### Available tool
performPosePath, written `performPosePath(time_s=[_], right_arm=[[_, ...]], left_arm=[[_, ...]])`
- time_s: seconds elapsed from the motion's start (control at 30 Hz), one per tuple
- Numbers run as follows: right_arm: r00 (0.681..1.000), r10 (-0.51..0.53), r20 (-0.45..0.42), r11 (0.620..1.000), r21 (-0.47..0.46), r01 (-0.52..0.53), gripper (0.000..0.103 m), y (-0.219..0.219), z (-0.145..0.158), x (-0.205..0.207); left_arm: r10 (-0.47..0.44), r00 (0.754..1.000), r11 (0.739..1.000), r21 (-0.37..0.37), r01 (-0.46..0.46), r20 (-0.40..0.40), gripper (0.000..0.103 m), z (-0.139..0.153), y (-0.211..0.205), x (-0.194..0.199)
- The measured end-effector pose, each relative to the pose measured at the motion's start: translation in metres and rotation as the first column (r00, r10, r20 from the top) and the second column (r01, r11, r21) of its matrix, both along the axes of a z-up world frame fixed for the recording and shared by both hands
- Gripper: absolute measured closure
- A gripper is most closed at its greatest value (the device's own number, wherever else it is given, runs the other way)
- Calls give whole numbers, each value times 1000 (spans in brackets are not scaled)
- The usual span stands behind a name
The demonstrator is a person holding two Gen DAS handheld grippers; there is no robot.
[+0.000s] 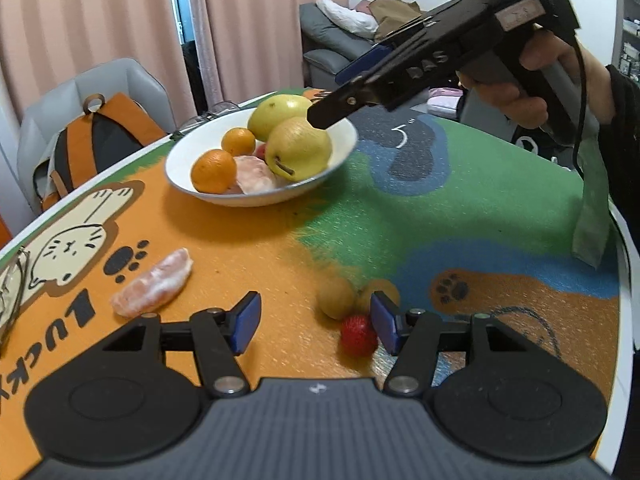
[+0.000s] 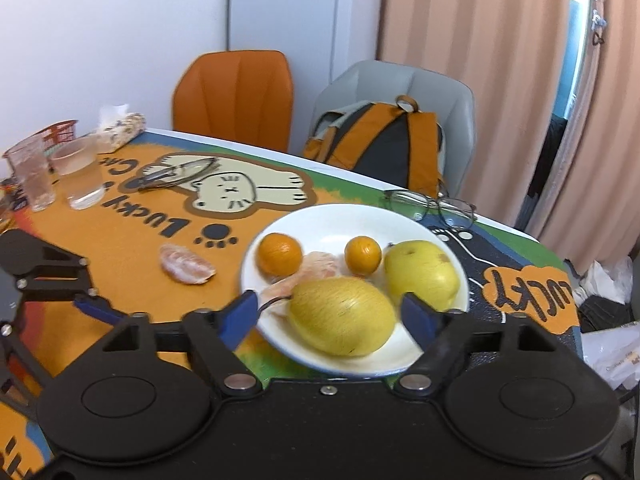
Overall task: Organize fruits
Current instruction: 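Grasp the small red fruit with the left gripper while the right gripper grasps a longan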
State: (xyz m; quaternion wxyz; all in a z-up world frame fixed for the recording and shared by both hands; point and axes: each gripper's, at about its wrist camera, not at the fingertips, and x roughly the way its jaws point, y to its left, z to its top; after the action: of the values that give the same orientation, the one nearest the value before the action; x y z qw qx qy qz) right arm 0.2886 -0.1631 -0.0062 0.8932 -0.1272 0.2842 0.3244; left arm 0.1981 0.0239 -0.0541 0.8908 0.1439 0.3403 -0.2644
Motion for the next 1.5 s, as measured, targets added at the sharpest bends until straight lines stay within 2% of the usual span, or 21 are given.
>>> performPosePath(time_s=[0.03,0.1,0.2,0.3,0.4,0.63,0.87,1.0,1.3,1.5], right_arm=[[1000,11,7,1000,-1,-11,20,0,0,-5],[999,28,19,1000,-2,-28,9,0,0,-15],[998,58,28,998,10,-58,0,-2,0,-28],[995,91,39,996,4,-91,0,-2,-2,-41],[992,119,52,993,-23,-118,0,0,-7,-53],[985,166,56,984,-83,-161,0,5,-25,-75],[986,164,10,985,-61,-163,0,-3,-36,-82],[986,166,-5,985,-52,-166,0,-7,-39,-86],[984,176,-33,983,-50,-178,0,-12,-46,-90],[980,195,-41,979,-43,-197,0,-7,-50,-91]], left_arm=[[-4,1000,1000,0,4,1,44,0,-1,-2],[-12,1000,1000,-4,12,4,44,0,-2,-6],[-30,1000,999,-24,30,-5,43,0,-2,-10],[-46,999,999,-23,46,-4,36,-1,-3,-14],[-67,998,997,-24,67,-3,34,-3,-5,-18],[-93,996,995,-19,93,-1,34,-10,-9,-22],[-95,995,995,-22,94,-17,37,-17,-10,-21],[-88,996,996,-24,87,-25,44,-20,-10,-17],[-74,996,996,-50,72,-42,78,-21,-5,-12],[-80,996,996,-52,78,-39,78,-20,-5,-16]])
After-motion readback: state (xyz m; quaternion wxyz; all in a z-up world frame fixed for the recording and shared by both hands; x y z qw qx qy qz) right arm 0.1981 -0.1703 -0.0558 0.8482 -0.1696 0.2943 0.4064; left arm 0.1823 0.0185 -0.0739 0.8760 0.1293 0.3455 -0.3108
